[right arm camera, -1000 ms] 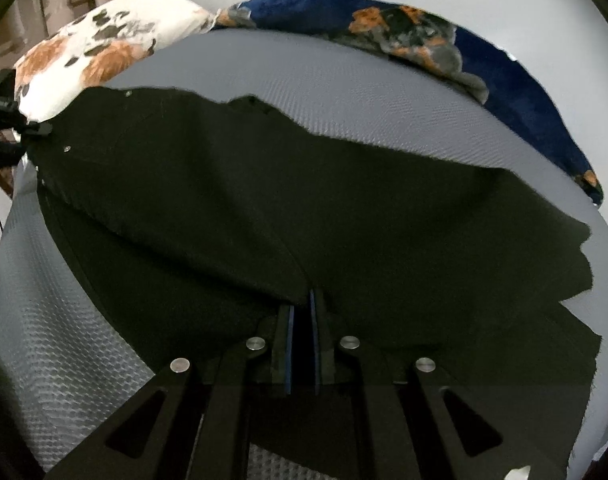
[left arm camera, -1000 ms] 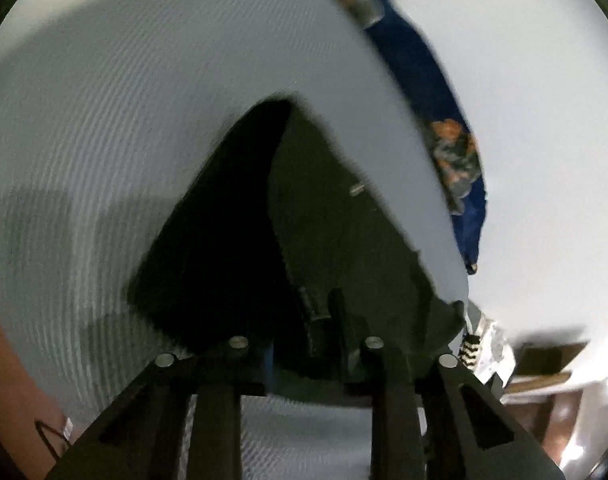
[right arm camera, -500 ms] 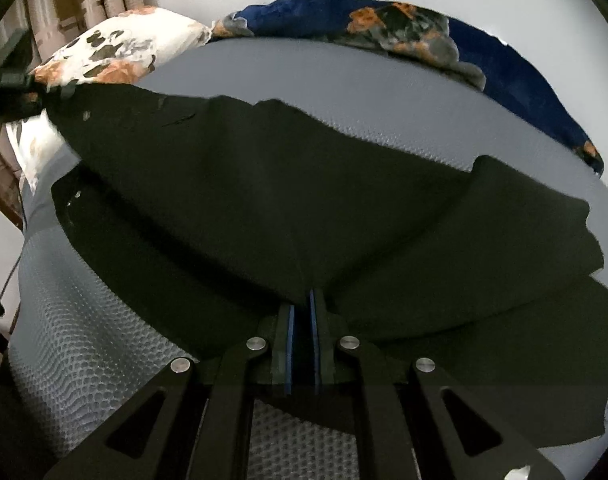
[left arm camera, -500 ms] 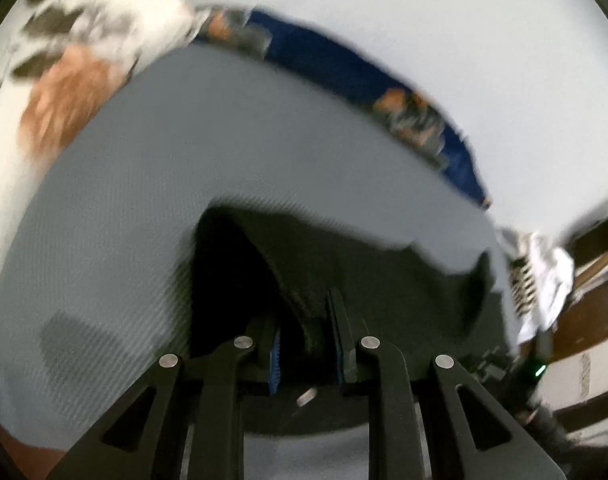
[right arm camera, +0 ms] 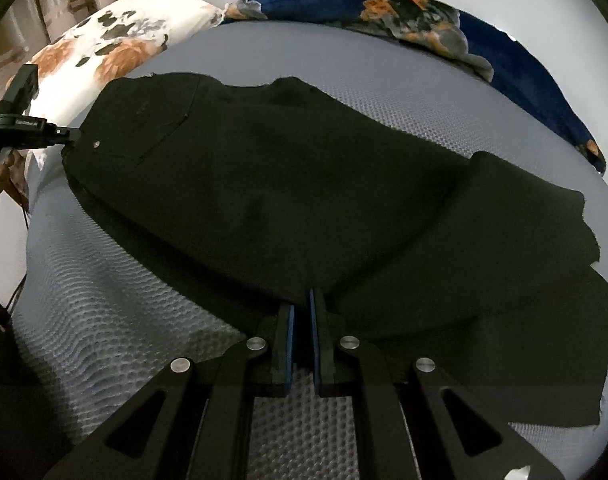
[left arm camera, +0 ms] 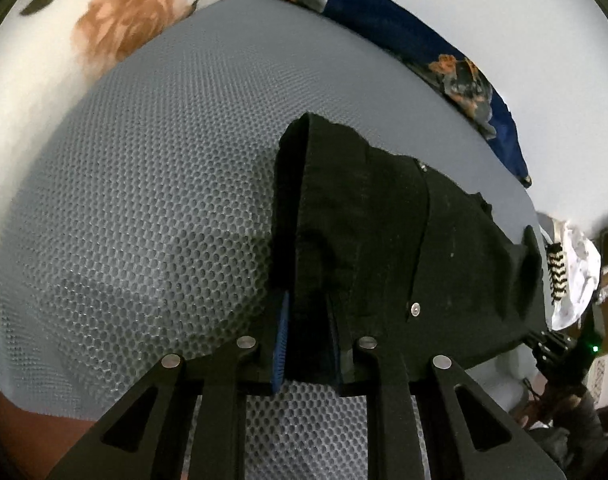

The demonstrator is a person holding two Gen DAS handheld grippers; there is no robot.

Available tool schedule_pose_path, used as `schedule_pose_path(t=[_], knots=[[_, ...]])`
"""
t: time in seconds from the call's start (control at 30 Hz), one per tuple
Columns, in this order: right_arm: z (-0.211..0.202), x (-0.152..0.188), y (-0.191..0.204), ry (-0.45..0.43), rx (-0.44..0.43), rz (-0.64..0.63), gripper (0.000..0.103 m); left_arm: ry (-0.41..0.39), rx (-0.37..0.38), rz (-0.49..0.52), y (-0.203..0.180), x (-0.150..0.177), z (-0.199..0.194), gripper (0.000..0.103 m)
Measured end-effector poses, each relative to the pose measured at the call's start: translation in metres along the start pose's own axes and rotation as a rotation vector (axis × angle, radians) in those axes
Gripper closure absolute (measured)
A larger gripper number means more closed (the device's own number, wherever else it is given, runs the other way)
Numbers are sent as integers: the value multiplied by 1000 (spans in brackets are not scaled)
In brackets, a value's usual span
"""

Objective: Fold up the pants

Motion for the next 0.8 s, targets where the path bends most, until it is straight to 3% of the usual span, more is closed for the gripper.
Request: schedule_pose_path(t=[0.33,0.43,0.57,0.73,0.8], knots=[[17,15,-2,54,-39,38,97,3,-100,91,-4,4,4,85],[18,11,-2,52,-35,42,97,-2,-133,96,-3,1,3,77],[18,10,-3,52,-60,62,96,-14,-181,110,2,2,-15,50],[17,7,-4,47,-94,98,95,-76,-301,172,0,0,-44,48],[16,5,-5,43,-108,109,95,-130,-300,229,-20,-2,-53,48]])
Point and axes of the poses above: each gripper's, at about its wrist camera, not at the fingertips, and z roughly the way its jaws point, y to its left, x to its underside, the point moved 10 cm from there along z, roughly the way its jaws point, and after that the axes turned 4 degrees about z, right-handed, at the moved point
